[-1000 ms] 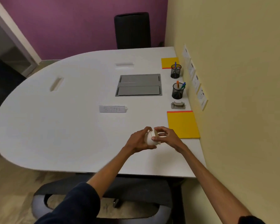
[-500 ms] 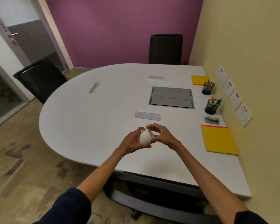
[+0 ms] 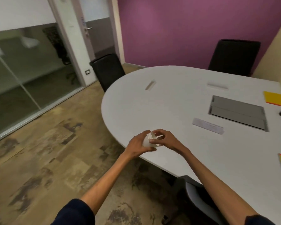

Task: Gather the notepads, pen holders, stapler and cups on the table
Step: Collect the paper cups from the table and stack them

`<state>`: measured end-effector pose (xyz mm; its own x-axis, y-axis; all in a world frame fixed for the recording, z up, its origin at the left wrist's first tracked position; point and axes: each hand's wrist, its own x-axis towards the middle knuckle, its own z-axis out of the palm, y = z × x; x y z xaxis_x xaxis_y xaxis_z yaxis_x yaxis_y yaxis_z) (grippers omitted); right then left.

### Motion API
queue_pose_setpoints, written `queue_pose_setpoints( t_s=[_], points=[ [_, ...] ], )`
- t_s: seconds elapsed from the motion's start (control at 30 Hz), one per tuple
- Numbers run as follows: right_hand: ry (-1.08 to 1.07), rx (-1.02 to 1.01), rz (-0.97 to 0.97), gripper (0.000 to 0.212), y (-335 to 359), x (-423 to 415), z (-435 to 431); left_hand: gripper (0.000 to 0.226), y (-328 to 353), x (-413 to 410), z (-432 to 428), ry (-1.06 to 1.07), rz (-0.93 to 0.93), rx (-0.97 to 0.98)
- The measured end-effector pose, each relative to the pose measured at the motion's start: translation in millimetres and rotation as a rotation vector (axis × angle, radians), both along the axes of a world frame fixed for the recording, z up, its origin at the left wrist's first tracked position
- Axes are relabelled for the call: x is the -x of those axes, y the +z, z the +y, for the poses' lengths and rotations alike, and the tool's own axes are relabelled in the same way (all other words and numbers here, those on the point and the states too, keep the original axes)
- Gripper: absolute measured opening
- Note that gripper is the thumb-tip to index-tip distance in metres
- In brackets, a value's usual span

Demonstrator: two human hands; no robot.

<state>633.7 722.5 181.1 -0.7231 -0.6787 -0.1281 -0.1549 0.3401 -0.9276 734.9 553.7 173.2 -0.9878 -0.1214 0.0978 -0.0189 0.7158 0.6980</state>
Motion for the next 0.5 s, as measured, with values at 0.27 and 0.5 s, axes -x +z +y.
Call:
queue_pose_setpoints(
  t_s=[0.27, 0.5],
  points=[
    [0.171, -0.001, 0.024, 0.064, -14, 9, -101, 0.07, -19, -14, -81, 0.225, -0.024, -0.059],
    [0.146, 0.019, 0.059, 0.063, -27, 69, -152, 0.074, -31, 51, -129, 0.286, -0.057, -0.012]
  ],
)
